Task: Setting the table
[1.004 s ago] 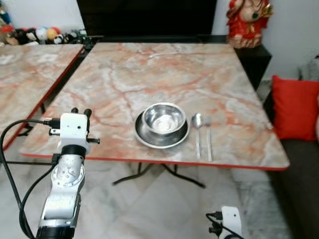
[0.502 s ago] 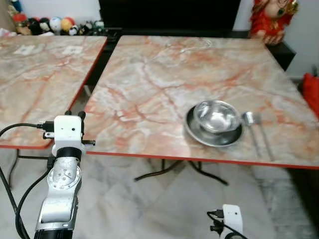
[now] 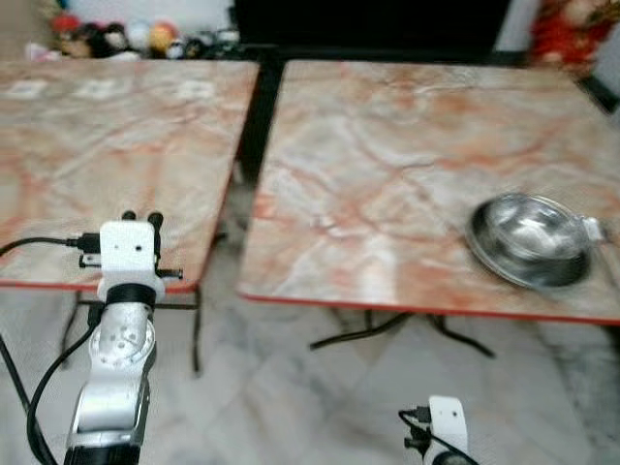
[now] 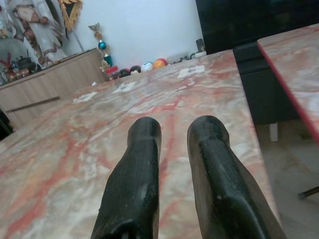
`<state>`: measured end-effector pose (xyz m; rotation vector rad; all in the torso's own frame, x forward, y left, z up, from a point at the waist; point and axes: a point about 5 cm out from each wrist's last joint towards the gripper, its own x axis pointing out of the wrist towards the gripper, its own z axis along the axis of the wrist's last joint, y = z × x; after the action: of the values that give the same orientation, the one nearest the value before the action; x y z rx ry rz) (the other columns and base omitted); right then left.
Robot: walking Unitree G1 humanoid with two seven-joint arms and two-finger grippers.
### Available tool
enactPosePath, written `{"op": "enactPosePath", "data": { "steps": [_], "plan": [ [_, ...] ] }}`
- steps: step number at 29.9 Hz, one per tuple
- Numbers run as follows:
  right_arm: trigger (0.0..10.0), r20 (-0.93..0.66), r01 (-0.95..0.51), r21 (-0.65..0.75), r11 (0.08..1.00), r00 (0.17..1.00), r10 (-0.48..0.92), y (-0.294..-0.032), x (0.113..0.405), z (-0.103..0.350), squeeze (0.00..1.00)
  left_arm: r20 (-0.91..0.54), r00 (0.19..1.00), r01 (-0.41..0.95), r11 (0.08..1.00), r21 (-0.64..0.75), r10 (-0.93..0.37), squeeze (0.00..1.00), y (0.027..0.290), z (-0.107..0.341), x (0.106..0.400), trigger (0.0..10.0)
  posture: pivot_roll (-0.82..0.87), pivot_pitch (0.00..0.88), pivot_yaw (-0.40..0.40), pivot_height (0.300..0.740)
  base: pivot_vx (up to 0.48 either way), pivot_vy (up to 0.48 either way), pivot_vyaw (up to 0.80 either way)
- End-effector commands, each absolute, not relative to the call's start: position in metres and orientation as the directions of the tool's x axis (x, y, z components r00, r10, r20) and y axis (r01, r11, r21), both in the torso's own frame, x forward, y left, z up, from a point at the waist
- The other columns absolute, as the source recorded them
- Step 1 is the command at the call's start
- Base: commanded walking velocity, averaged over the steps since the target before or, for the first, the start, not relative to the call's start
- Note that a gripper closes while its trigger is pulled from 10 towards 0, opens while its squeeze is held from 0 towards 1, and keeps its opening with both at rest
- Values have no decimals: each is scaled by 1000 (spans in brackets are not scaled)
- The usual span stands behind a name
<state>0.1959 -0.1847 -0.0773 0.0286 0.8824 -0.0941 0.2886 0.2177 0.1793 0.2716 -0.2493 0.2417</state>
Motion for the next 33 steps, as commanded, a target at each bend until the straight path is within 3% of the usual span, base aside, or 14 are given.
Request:
{"op": "enactPosePath", "data": {
  "steps": [1, 6, 33],
  "plan": [
    [10000, -788, 97, -19, 995, 611, -75, -186, 188, -81, 0, 274, 942, -260, 936, 237, 192, 0, 215, 180, 288, 10000, 38, 101, -1, 740, 0, 480, 0],
    [10000, -783, 88, -28, 996, 618, -76, -186, 190, -80, 0, 273, 942, -264, 936, 233, 197, 0, 216, 180, 287, 10000, 36, 109, -1, 740, 0, 480, 615],
    [10000, -786, 91, -18, 996, 614, -70, -183, 191, -81, 0, 265, 945, -251, 945, 211, 192, 0, 217, 180, 285, 10000, 43, 113, 2, 740, 0, 480, 0]
  ]
}}
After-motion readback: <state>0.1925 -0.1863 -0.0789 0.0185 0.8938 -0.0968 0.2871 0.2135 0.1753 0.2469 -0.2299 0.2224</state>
